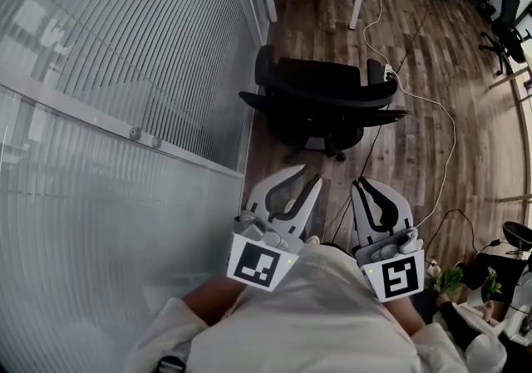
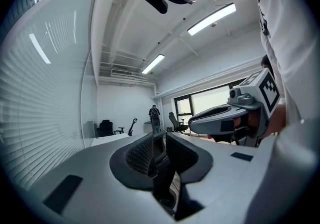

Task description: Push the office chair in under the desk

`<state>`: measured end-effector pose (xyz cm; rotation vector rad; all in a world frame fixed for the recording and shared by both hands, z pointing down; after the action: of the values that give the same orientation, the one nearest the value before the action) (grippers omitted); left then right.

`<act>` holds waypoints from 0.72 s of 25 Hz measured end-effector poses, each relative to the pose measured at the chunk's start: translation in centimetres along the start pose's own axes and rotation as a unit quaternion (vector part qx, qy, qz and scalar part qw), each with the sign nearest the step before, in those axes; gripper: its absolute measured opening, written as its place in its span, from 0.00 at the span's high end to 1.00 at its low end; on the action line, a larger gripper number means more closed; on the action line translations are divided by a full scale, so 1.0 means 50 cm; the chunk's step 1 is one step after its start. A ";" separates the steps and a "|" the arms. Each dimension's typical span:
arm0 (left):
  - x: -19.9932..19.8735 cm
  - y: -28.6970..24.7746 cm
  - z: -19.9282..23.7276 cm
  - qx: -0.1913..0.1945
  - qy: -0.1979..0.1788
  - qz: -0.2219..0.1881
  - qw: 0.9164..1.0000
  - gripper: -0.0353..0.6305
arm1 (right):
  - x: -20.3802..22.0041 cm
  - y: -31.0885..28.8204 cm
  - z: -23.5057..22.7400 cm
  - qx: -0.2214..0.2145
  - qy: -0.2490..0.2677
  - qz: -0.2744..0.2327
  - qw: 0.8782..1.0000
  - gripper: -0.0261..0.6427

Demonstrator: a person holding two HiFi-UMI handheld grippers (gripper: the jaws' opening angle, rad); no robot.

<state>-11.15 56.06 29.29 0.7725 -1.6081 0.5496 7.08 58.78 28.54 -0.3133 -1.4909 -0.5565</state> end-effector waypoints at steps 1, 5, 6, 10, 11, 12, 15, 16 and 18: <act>0.006 -0.003 0.011 0.001 0.001 0.000 1.000 0.83 | 0.004 -0.012 0.001 -0.002 0.002 0.002 1.000 0.91; 0.027 -0.015 0.058 0.007 -0.003 0.000 1.000 0.83 | 0.018 -0.059 0.001 -0.003 0.012 0.011 1.000 0.91; 0.031 -0.019 0.072 0.008 -0.005 0.001 1.000 0.83 | 0.019 -0.072 0.000 -0.002 0.015 0.013 1.000 0.91; 0.050 -0.031 0.117 0.017 -0.011 0.008 1.000 0.83 | 0.025 -0.110 -0.006 0.009 0.031 0.021 0.999 0.90; 0.056 -0.036 0.126 0.020 -0.013 0.010 1.000 0.83 | 0.028 -0.118 -0.009 0.011 0.036 0.024 0.999 0.90; 0.062 -0.040 0.135 0.022 -0.016 0.011 1.000 0.83 | 0.032 -0.126 -0.012 0.012 0.041 0.027 0.999 0.89; 0.073 -0.055 0.160 0.027 -0.030 0.015 0.999 0.82 | 0.040 -0.149 -0.022 0.014 0.050 0.034 0.998 0.84; 0.077 -0.059 0.167 0.027 -0.034 0.017 0.999 0.82 | 0.041 -0.154 -0.026 0.014 0.054 0.037 0.998 0.82; 0.092 -0.067 0.177 0.026 -0.034 0.026 0.999 0.79 | 0.047 -0.160 -0.038 0.015 0.072 0.048 0.996 0.80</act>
<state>-14.89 46.60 31.99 0.7974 -1.6867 0.6100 4.46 50.72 29.62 -0.3128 -1.3367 -0.4706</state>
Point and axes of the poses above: the fingertips, and each gripper's own axes: y backward along the fingers, z to its left, x out of its underside, the point moved 10 cm from there along y, backward along the fingers, and after that the axes turned 12 degrees about -z, right-handed, at the moved point
